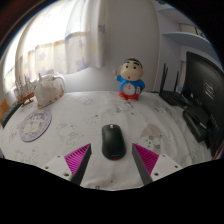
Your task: Arrange mouse
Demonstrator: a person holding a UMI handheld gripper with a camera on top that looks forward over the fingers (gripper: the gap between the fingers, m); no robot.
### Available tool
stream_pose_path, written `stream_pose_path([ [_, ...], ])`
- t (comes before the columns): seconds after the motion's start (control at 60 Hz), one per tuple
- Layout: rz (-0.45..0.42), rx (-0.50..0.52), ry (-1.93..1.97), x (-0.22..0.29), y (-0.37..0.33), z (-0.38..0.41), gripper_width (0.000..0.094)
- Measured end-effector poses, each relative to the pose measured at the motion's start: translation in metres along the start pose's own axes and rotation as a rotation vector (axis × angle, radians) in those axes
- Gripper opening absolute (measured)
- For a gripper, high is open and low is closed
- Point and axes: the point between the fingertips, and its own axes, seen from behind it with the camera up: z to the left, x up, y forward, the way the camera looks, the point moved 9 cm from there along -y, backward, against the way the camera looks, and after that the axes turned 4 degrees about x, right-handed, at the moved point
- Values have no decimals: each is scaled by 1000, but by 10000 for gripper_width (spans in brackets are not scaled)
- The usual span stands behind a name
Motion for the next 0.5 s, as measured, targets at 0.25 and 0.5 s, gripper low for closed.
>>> stream_pose_path([
  [0.25,27,-13,7,11,60,-8,848],
  [0.5,28,-3,6,20,86,-10,849],
])
